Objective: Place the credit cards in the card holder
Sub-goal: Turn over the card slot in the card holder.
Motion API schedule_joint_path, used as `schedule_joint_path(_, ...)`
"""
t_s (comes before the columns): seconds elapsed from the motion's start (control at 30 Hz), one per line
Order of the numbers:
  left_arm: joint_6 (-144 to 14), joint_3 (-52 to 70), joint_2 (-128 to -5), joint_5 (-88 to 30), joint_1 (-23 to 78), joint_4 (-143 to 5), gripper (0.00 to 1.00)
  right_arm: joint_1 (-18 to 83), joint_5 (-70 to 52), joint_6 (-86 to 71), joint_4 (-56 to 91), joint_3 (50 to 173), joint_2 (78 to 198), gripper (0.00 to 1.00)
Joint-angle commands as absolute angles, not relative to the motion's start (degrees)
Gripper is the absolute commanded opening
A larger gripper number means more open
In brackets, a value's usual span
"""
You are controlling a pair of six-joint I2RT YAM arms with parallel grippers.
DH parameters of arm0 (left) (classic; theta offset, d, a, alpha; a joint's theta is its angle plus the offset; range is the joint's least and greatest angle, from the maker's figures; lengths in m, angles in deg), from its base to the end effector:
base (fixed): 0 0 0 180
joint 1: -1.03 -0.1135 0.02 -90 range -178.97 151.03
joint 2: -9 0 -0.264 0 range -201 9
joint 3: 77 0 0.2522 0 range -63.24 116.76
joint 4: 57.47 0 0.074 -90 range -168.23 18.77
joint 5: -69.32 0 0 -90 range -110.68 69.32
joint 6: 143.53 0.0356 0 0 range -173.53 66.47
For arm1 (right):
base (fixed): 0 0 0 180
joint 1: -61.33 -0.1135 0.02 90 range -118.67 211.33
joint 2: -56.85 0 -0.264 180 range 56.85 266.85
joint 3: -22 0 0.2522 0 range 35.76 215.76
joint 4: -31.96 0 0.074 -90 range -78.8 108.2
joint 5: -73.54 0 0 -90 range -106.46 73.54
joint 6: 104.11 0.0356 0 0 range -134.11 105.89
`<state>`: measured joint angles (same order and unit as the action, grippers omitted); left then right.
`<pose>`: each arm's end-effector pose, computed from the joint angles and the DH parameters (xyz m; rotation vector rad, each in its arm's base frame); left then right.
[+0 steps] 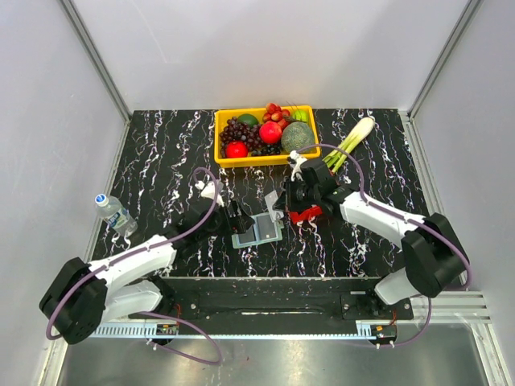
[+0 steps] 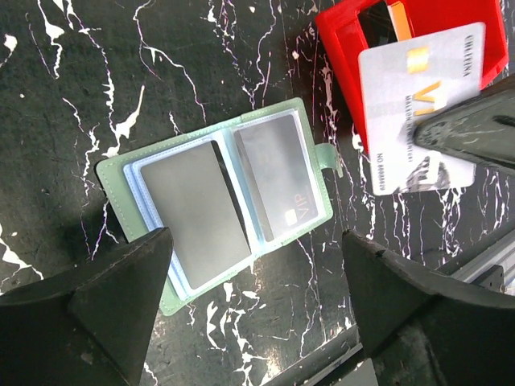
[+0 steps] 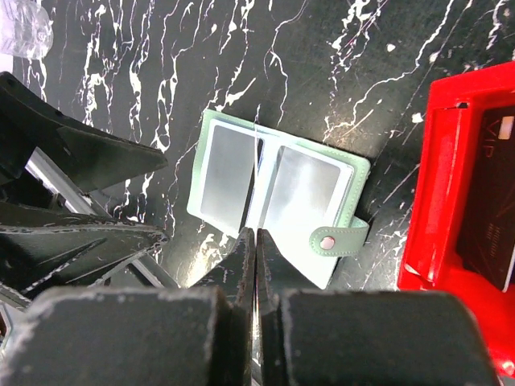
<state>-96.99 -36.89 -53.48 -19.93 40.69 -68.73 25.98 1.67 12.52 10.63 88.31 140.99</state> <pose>0.1716 -0.1416 0.1909 -0.0834 2.2737 -0.7977 0.2519 0.1923 0.2308 -0.3608 2.3587 0.9076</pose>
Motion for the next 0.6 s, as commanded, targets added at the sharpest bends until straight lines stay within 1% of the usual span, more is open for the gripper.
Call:
schedule_joint_path(0.0, -99.0, -38.4, -52.7, -19.1, 40.3, -62.7, 0.89, 24.8, 4.6, 12.7, 14.3, 89.6, 143.5, 0.00)
schedule_joint_path(0.23, -101.1, -38.9, -55.9, -23.0, 40.3, -57.3, 0.85, 24.3, 4.9, 13.0, 15.5, 89.7, 146.1, 0.00)
schedule_joint_path(0.4, -101.2, -37.1, -60.2, -24.4, 40.2, -58.0, 0.79, 24.2, 5.2, 13.0, 16.0, 89.6, 148.0, 0.00)
schedule_joint_path(0.57, -102.3, -37.7, -62.2, -24.3, 40.2, -57.2, 0.77, 24.2, 5.0, 12.8, 16.0, 89.2, 149.1, 0.00)
